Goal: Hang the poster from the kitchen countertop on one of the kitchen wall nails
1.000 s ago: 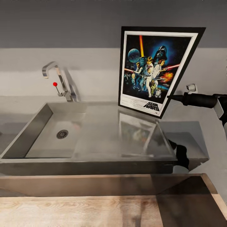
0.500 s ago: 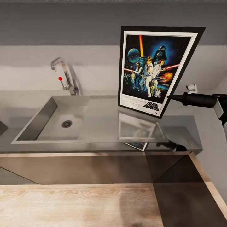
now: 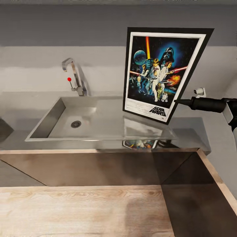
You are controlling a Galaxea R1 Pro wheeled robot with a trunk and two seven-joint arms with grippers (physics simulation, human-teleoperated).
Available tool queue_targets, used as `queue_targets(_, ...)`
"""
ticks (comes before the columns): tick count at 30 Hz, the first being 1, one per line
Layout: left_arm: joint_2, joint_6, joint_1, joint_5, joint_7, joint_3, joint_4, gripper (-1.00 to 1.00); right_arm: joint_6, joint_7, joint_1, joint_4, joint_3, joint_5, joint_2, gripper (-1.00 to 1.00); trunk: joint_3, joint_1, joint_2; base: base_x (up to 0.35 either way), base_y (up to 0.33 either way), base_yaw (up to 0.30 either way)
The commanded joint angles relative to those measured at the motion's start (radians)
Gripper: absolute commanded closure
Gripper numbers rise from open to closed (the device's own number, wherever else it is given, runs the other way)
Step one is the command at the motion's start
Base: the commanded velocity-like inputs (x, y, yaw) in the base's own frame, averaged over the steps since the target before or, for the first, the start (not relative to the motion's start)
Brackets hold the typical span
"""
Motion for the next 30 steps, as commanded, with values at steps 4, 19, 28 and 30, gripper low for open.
queue_targets(4, 0.0, -0.003, 0.0, -0.003, -0.005, 0.003, 0.0, -1.0, 0.014, 0.005, -0.001, 0.0, -0.003, 0.002, 0.001, 1.0, -0.001, 0.0, -0.001, -0.145, 0.099, 0.0)
queue_targets(19, 0.0, -0.003, 0.0, -0.003, -0.005, 0.003, 0.0, -1.0, 0.016, 0.028, 0.0, 0.0, -0.003, -0.012, 0.002, 1.0, -0.001, 0.0, -0.001, -0.208, 0.028, 0.0)
queue_targets(28, 0.005, -0.003, 0.0, -0.003, -0.005, 0.003, 0.0, -1.0, 0.016, 0.034, 0.002, 0.0, -0.002, -0.015, 0.003, 1.0, -0.001, 0.0, -0.001, -0.162, 0.065, 0.0)
queue_targets(30, 0.005, -0.003, 0.0, -0.003, -0.005, 0.003, 0.0, -1.0, 0.016, 0.034, 0.002, 0.0, -0.002, -0.015, 0.003, 1.0, -0.001, 0.0, -0.001, -0.029, 0.076, 0.0)
